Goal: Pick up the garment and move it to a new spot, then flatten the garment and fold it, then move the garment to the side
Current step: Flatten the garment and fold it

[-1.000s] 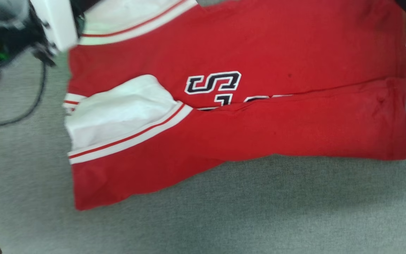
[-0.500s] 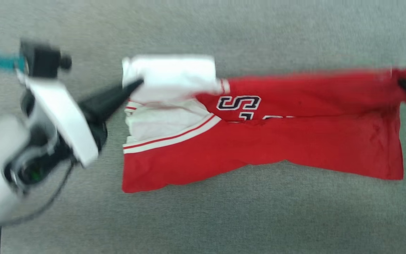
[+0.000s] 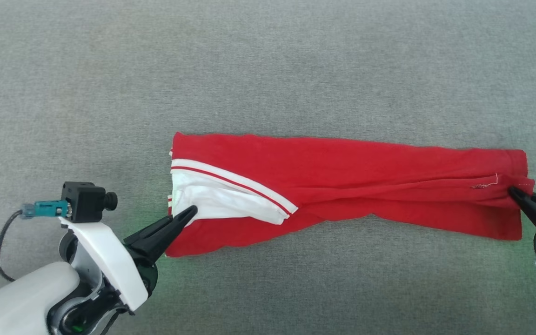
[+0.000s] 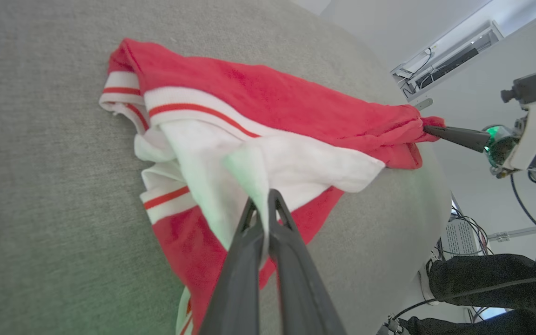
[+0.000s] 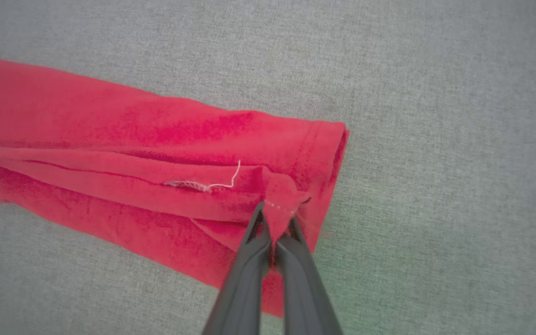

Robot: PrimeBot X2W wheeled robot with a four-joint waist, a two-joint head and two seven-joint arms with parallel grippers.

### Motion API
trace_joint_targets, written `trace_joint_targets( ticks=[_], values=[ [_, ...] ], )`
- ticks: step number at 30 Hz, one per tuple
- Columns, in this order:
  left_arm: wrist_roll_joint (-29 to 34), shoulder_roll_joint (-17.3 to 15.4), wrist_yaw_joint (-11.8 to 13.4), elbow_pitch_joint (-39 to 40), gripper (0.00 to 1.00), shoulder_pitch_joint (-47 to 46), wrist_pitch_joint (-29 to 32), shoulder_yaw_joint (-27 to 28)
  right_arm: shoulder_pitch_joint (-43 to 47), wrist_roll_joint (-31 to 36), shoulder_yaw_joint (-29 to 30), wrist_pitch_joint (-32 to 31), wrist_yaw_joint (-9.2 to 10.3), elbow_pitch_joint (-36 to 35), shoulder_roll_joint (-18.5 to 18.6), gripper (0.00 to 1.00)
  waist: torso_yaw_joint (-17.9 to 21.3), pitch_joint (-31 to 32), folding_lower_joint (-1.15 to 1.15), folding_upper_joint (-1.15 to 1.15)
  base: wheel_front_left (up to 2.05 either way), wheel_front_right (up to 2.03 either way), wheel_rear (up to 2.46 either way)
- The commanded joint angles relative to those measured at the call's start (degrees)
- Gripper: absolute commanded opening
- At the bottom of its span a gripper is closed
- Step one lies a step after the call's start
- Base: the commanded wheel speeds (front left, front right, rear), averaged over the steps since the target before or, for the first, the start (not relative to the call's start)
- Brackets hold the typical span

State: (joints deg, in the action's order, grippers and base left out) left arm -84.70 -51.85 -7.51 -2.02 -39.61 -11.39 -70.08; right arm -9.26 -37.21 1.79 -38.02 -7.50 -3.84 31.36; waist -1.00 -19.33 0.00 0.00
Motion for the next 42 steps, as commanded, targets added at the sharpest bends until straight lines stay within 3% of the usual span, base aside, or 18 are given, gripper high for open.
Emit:
trace_joint_targets(
  ticks=[1,2,4,5,6,7,8,10,11,12,17,23,28,29,37,42],
  values=[
    [-0.19,0.61,0.09,-1.20,0.00,0.41,-0.53,0.19,0.09,0.55,-0.16,1.25,0.03,0.77,-0.26,0.00,0.30,-0.12,0.00,0.00,0.00,0.00,0.00],
    [-0.15,1.32,0.09,-2.23,0.00,0.56,-0.61,0.01,-0.25,0.83,-0.37,2.11,0.03,1.67,-0.30,0.00,0.48,-0.14,0.00,0.00,0.00,0.00,0.00],
    [0.17,2.32,0.09,-4.43,0.00,0.50,-0.70,-0.26,-1.12,1.12,-0.91,3.66,0.02,2.92,-0.53,0.13,0.82,-0.27,0.00,0.00,0.00,0.00,0.00],
    [0.67,2.71,0.09,-5.41,0.00,0.29,-0.72,-0.42,-1.45,1.29,-0.89,4.24,0.03,3.61,-0.68,0.35,0.95,-0.32,0.00,0.00,0.00,0.00,0.00],
    [1.37,3.10,0.09,-6.45,0.12,0.11,-0.86,-0.58,-1.78,1.38,-1.14,4.64,0.02,4.01,-0.87,0.50,1.09,-0.36,0.00,0.00,0.00,0.00,0.00],
    [2.20,3.33,0.09,-7.91,0.26,-0.08,-1.27,-0.57,-2.06,1.26,-1.24,5.04,0.03,4.31,-1.01,0.79,1.21,-0.36,0.00,0.00,0.00,0.00,0.00],
    [1.88,3.77,0.09,-8.94,0.36,0.04,-1.68,-0.25,-2.27,1.11,-1.13,5.08,0.03,4.59,-0.99,1.00,1.29,-0.36,0.00,0.00,0.00,0.00,0.00],
    [1.59,4.73,0.09,-9.82,0.62,0.67,-2.46,0.42,-2.52,0.58,-0.75,5.05,0.02,4.77,-0.67,1.00,1.34,-0.32,0.00,0.00,0.00,0.00,0.00],
    [1.76,4.76,0.09,-10.23,0.84,1.02,-2.89,0.88,-2.43,0.21,-0.30,4.84,0.03,4.71,-0.46,1.00,1.26,-0.29,0.00,0.00,0.00,0.00,0.00],
    [2.14,4.84,0.09,-10.62,1.00,1.54,-3.09,1.32,-2.18,-0.18,0.20,4.52,0.03,4.58,-0.23,1.00,1.10,-0.24,0.00,0.00,0.00,0.00,0.00],
    [5.97,7.58,0.16,-13.88,1.00,3.31,-3.79,4.97,-0.02,-2.20,3.50,1.59,0.02,4.52,0.88,1.00,-0.82,0.01,0.00,0.00,0.00,0.00,0.00],
    [15.65,13.82,2.13,-17.39,1.00,9.88,-3.85,16.93,1.43,-4.54,6.20,-2.61,0.02,6.41,0.29,1.00,-4.48,0.48,0.00,0.00,0.00,0.00,0.00],
    [23.32,19.93,1.48,-19.38,1.00,17.66,-3.85,29.68,1.08,-4.96,6.97,-4.91,0.02,9.78,-0.20,1.00,-7.47,1.39,0.00,0.00,0.00,0.00,0.00],
    [23.32,19.93,1.48,-19.38,1.00,17.66,-3.85,29.68,1.08,-4.96,6.97,-4.91,0.02,9.78,-0.20,1.00,-7.47,1.39,0.00,0.00,0.00,0.00,0.00],
    [42.81,29.26,0.41,-14.64,1.00,26.17,-3.86,50.16,-1.65,-3.98,6.71,-7.96,0.01,14.16,-2.20,1.00,-9.80,1.56,0.00,0.00,0.00,0.00,0.00],
    [56.76,34.45,0.06,-8.96,1.00,29.51,-3.86,59.05,-3.33,-3.18,6.48,-9.73,0.01,16.53,-3.38,1.00,-10.27,1.97,0.00,0.00,0.00,0.00,0.00]
  ],
)
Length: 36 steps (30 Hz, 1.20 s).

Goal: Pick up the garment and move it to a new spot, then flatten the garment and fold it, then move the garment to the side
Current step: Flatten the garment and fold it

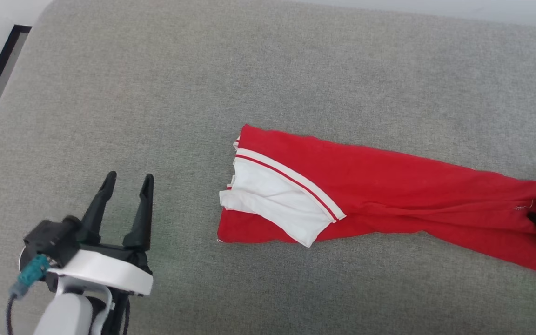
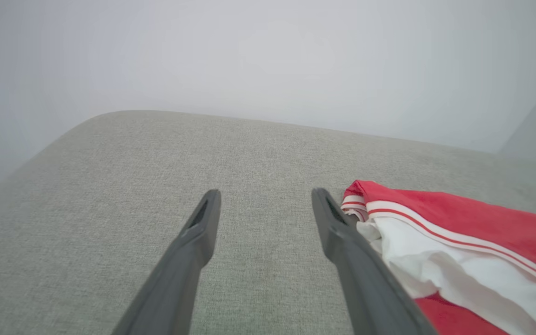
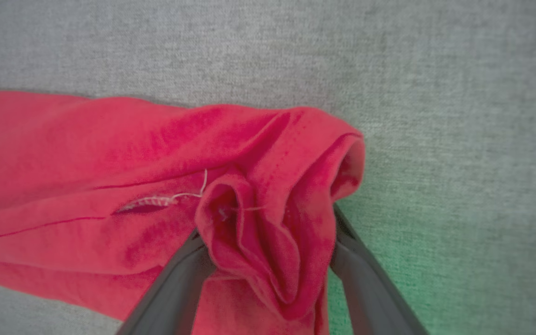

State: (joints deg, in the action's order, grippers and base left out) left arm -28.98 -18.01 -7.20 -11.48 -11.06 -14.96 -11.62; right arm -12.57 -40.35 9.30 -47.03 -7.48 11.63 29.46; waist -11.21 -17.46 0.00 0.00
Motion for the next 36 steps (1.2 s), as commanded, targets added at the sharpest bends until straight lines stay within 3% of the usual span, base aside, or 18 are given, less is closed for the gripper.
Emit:
trace_joint_targets(
  ticks=[1,4,5,6,7,8,9,22,31,36],
  values=[
    [2.98,1.36,-0.27,1.21,1.00,1.42,-0.29,1.88,-0.21,0.13,-1.11,-0.91,-0.01,1.48,-1.70,1.00,-0.07,0.21,0.00,0.00,0.00,0.00,0.00],
    [5.58,3.05,-0.31,3.83,1.00,2.50,-0.29,2.94,-0.26,0.36,-1.85,-2.23,-0.03,2.34,-2.41,0.98,-0.18,0.58,0.00,0.00,0.00,0.00,0.00],
    [6.60,2.98,-0.31,4.30,1.00,2.95,-0.29,3.34,-0.33,0.33,-2.16,-2.53,-0.03,2.49,-2.58,0.84,-0.15,0.64,0.00,0.00,0.00,0.00,0.00],
    [6.96,3.37,-0.26,4.69,1.00,3.31,-0.29,3.51,-0.51,0.15,-2.44,-2.77,-0.07,2.54,-2.79,0.48,-0.04,0.68,0.00,0.00,0.00,0.00,0.00],
    [7.18,3.65,-0.26,5.18,1.00,3.56,-0.29,3.73,-0.58,-0.16,-2.91,-3.13,-0.08,2.54,-2.93,0.21,0.13,0.68,0.00,0.00,0.00,0.00,0.00],
    [7.70,3.65,-0.28,5.23,1.00,3.81,-0.28,3.88,-0.69,-0.41,-3.21,-3.36,-0.08,2.50,-2.88,0.04,0.26,0.65,0.00,0.00,0.00,0.00,0.00],
    [8.10,3.55,-0.28,5.17,1.00,4.08,-0.29,3.88,-0.71,-0.55,-3.43,-3.48,-0.08,2.44,-2.73,0.00,0.38,0.66,0.00,0.00,0.00,0.00,0.00],
    [8.13,2.07,-0.29,7.14,1.00,4.48,-0.30,2.45,-2.47,-1.21,-0.76,-1.15,0.07,1.42,0.78,0.00,2.53,0.27,0.00,0.00,0.00,0.00,0.00],
    [8.99,0.79,-0.29,8.09,1.00,3.66,-0.30,2.50,-4.24,0.88,5.54,0.51,0.06,1.86,5.65,0.00,5.37,-1.33,0.00,0.00,0.00,0.00,0.00],
    [9.50,-0.13,-0.29,8.83,1.00,1.80,-0.30,1.98,-4.59,3.59,12.63,2.04,0.05,2.71,9.03,0.00,6.72,-3.17,0.00,0.00,0.00,0.00,0.00]
  ],
)
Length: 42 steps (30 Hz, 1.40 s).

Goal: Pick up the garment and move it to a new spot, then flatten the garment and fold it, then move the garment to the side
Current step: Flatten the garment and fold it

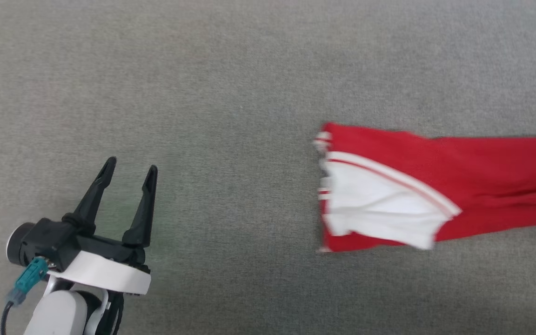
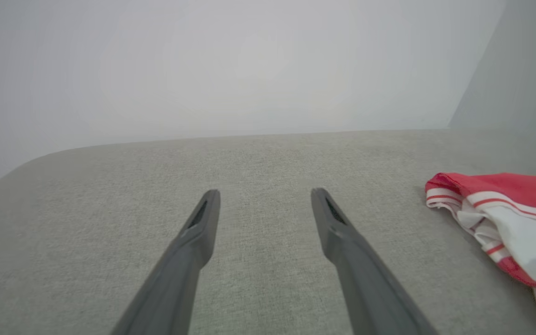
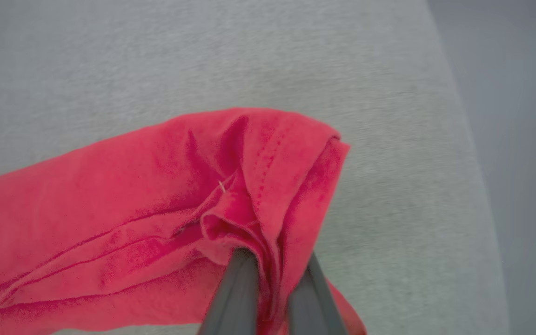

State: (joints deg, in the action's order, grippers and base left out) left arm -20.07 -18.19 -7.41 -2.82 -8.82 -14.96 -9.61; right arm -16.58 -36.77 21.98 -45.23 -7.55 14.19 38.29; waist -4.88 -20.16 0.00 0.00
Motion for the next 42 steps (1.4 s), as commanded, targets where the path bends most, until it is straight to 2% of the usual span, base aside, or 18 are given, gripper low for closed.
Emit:
trace_joint_targets(
  ticks=[1,7,13,20,24,29,36,42],
  values=[
    [0.43,-0.29,-0.08,0.12,1.00,-0.73,-0.30,-0.39,-0.63,0.45,1.17,0.72,0.13,0.45,0.73,0.00,0.57,-0.83,0.00,0.00,0.00,0.00,0.00],
    [0.57,-0.99,-0.09,-0.62,1.00,-3.24,-0.30,-1.78,-1.49,2.19,6.82,2.75,0.08,3.74,2.63,0.00,0.94,-1.85,0.00,0.00,0.00,0.00,0.00],
    [1.21,-0.40,-0.09,-1.23,1.00,-3.67,-0.30,-2.26,0.39,-0.02,4.66,3.04,0.08,2.53,2.23,0.00,0.43,-0.78,0.00,0.00,0.00,0.00,0.00],
    [1.59,0.90,-0.09,-2.21,1.00,-1.67,-0.30,-1.62,6.71,-1.55,-2.01,2.06,0.08,-7.68,1.95,0.00,-0.80,1.96,0.00,0.00,0.00,0.00,0.00],
    [1.95,1.64,-0.09,-2.49,1.00,-0.67,-0.30,-1.33,9.45,-1.48,-6.71,-0.12,0.07,-16.17,-0.06,0.00,-1.57,3.41,0.00,0.00,0.00,0.00,0.00],
    [1.55,3.07,-0.09,-2.57,1.00,0.32,-0.30,-1.16,10.17,-2.22,-14.08,-2.47,0.07,-23.12,-2.66,0.00,-3.18,4.77,0.00,0.00,0.00,0.00,0.00],
    [1.98,4.05,-0.09,-2.59,1.00,0.78,-0.30,-1.59,7.04,-0.73,-24.55,-4.47,0.07,-26.20,-5.15,0.00,-6.08,5.50,0.00,0.00,0.00,0.00,0.00],
    [1.57,4.25,-0.09,-2.73,1.00,0.58,-0.30,-1.69,3.94,0.19,-29.94,-4.00,0.07,-25.35,-6.33,0.00,-7.56,5.19,0.00,0.00,0.00,0.00,0.00]
  ],
)
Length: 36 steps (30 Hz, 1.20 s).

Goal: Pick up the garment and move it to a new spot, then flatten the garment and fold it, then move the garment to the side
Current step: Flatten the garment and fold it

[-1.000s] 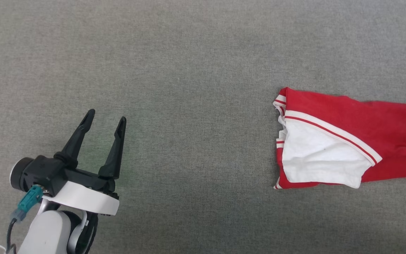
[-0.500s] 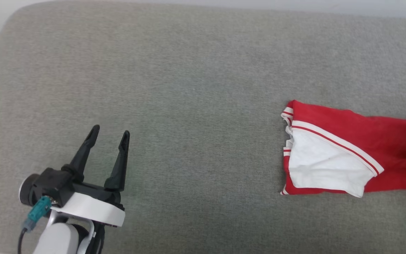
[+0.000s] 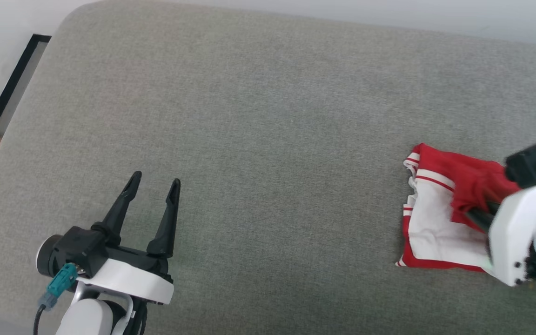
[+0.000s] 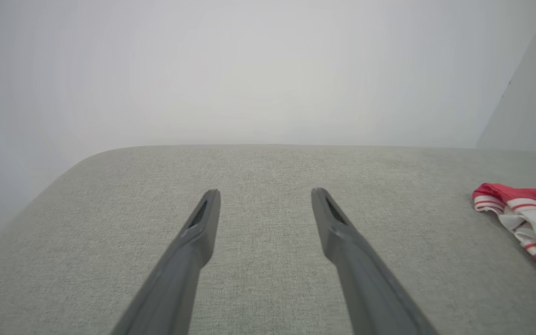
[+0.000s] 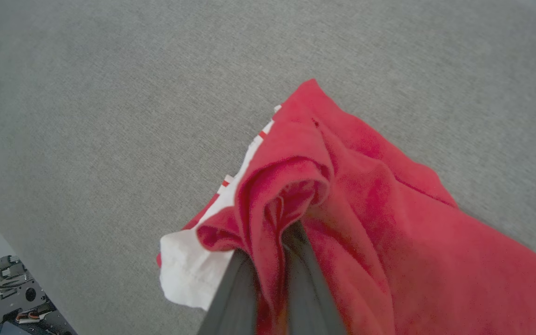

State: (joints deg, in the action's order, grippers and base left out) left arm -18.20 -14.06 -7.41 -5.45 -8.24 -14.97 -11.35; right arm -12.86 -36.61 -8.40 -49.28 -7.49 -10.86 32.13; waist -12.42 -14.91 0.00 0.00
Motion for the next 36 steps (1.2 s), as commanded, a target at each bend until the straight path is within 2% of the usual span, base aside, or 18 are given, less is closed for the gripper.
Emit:
trace_joint_targets(
  ticks=[1,7,13,15,16,17,18,30,35,36],
  values=[
    [-0.42,0.12,-0.09,-0.06,1.00,-0.16,-0.28,-0.02,-0.56,0.27,-0.39,0.41,0.01,0.18,-0.48,0.00,-0.23,-0.19,0.00,0.00,0.00,0.00,0.00],
    [-0.62,0.35,-0.09,-0.36,1.00,-1.05,-0.29,-0.59,-4.12,2.02,-5.43,2.97,0.01,5.07,-1.63,0.00,-0.96,-1.01,0.00,0.00,0.00,0.00,0.00],
    [-1.43,-0.05,-0.09,-1.25,1.00,-2.04,-0.29,-1.53,-6.63,1.33,-7.83,7.05,0.01,12.41,-2.61,0.00,-0.82,-1.29,0.00,0.00,0.00,0.00,0.00],
    [-1.39,-0.30,-0.09,-1.76,1.00,-2.03,-0.29,-1.80,-7.30,0.98,-8.76,8.69,0.01,14.17,-2.63,0.06,-0.52,-1.01,0.00,0.00,0.00,0.00,0.00],
    [-1.53,-0.46,-0.09,-1.98,1.00,-1.87,-0.29,-1.88,-7.45,0.33,-9.11,9.39,0.01,14.74,-2.91,0.43,-0.28,-0.75,0.00,0.00,0.00,0.00,0.00],
    [-1.87,-0.60,-0.09,-2.09,1.00,-1.65,-0.29,-1.91,-7.61,-0.16,-9.12,10.03,0.01,15.23,-3.20,0.98,0.03,-0.47,0.00,0.00,0.00,0.00,0.00],
    [-2.03,-0.75,-0.09,-2.21,1.00,-1.38,-0.29,-1.94,-7.85,-0.77,-9.06,10.69,0.01,15.51,-3.35,1.00,0.35,-0.15,0.00,0.00,0.00,0.00,0.00],
    [-4.21,-1.20,-0.09,-3.27,1.00,1.64,-0.29,-0.95,-8.04,-6.94,-5.81,21.54,0.01,16.31,-1.06,1.00,5.20,5.32,0.00,0.00,0.00,0.00,0.00],
    [-4.55,-1.26,-0.09,-3.44,1.00,1.96,-0.29,-0.37,-7.39,-8.15,-4.83,29.27,0.01,18.89,0.01,1.00,6.49,6.15,0.00,0.00,0.00,0.00,0.00],
    [-4.69,-1.34,-0.09,-3.80,1.00,2.62,-0.29,-0.16,-6.71,-8.61,-5.33,33.65,0.01,20.26,0.40,1.00,6.98,6.72,0.00,0.00,0.00,0.00,0.00]
  ],
)
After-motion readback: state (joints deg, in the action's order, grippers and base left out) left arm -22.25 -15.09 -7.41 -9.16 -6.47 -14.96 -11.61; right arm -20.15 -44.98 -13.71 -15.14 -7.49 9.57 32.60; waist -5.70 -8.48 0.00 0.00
